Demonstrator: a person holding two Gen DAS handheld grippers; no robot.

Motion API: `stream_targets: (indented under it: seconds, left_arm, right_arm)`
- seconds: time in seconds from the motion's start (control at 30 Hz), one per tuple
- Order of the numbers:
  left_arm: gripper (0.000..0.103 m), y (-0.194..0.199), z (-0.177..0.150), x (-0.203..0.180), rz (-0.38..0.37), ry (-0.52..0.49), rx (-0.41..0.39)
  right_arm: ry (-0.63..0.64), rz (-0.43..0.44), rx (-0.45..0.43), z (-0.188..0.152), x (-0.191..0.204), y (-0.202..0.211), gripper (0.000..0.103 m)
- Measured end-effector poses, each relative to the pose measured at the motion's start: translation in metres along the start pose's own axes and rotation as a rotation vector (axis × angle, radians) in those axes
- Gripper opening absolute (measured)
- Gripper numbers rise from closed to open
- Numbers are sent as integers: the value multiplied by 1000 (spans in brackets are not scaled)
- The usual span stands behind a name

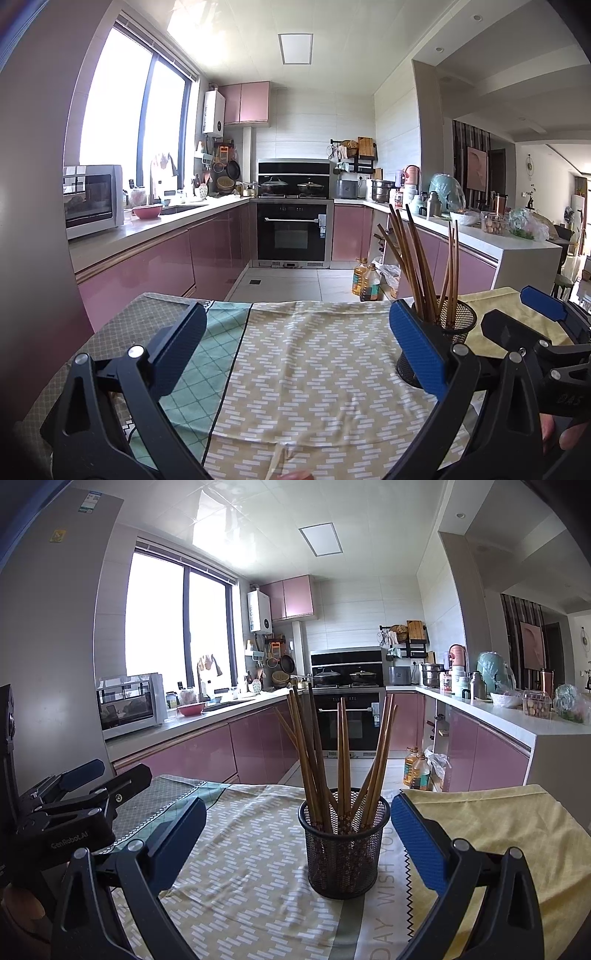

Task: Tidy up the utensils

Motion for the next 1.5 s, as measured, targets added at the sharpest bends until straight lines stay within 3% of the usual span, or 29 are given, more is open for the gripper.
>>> stream_targets:
  seconds: [1.5]
  left_arm:
    - [98, -3, -2, 0, 3, -1, 1]
  right_arm:
    - [-25, 2, 13, -6, -1, -1, 97]
Point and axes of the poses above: each gripper's, at about its wrist camera, not at the fingertips, and y roughly against the way its jaws point, x to its left, z to its top, the point moved 9 cm from there along -y, roughly the way its jaws point, and after that the axes turned 3 degrees about -y, right-handed, at the moved point
